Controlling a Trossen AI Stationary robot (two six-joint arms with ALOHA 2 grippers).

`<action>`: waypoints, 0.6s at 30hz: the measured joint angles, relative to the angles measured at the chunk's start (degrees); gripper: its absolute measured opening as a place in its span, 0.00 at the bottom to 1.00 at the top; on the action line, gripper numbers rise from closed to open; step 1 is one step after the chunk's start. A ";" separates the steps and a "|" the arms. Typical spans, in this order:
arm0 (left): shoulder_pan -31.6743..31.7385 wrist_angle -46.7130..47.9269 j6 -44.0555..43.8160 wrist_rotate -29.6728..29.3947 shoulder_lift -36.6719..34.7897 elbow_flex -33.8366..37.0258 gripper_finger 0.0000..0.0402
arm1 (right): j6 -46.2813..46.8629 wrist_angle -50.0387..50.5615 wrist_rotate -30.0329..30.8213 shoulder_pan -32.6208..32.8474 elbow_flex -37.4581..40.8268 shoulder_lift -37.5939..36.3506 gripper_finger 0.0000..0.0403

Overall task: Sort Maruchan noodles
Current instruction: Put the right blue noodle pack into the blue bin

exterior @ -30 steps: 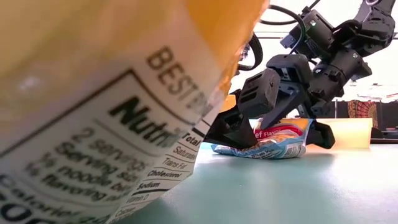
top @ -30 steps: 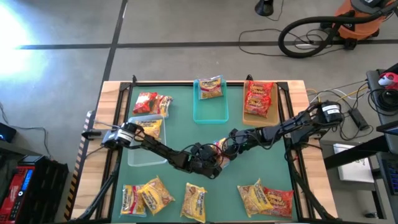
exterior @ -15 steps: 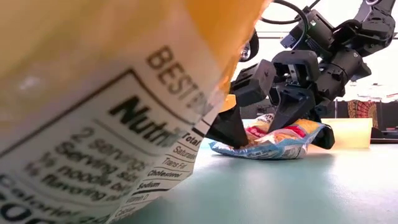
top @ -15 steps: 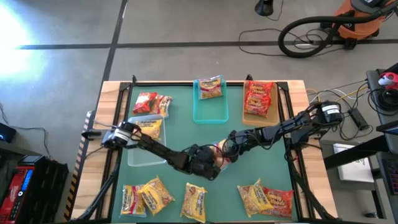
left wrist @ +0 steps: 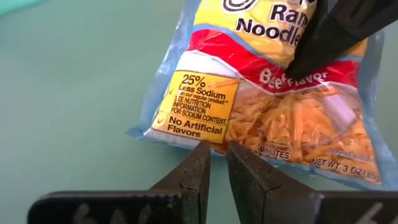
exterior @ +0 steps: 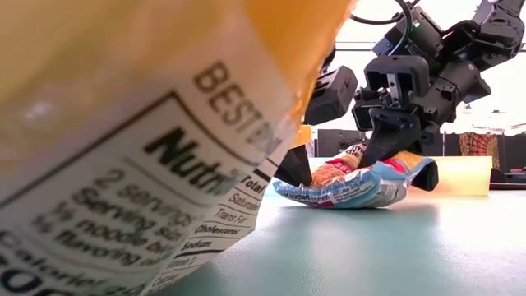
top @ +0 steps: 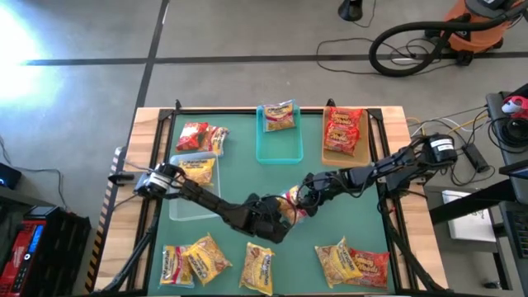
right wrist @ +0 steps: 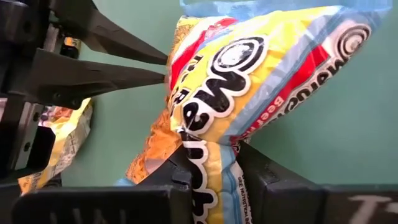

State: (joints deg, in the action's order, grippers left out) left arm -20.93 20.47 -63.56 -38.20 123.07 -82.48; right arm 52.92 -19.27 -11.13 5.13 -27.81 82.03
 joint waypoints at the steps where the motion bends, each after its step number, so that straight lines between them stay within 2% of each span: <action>1: -0.05 -0.03 -0.75 0.00 0.00 0.00 0.10 | 0.01 0.30 -0.43 0.00 0.00 -0.40 0.15; 7: -0.37 0.05 -4.01 -0.09 -0.07 0.11 0.10 | 0.03 3.64 -2.94 0.00 0.00 -5.40 0.15; 12: -0.64 0.35 -5.99 -0.12 -0.09 0.11 0.10 | -1.15 10.93 -2.79 -0.04 -0.02 -13.48 0.15; 14: -0.63 0.30 -6.44 -0.13 -0.11 0.11 0.10 | -2.78 13.88 -1.87 -0.28 0.00 -16.92 0.15; 18: -0.63 0.07 -6.46 -0.19 -0.11 0.11 0.10 | -7.78 16.45 3.86 -0.66 0.00 -23.33 0.15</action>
State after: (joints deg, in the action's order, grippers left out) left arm -21.56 20.54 -70.02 -38.39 122.96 -82.37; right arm 45.14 -2.82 -7.28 4.47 -27.81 58.71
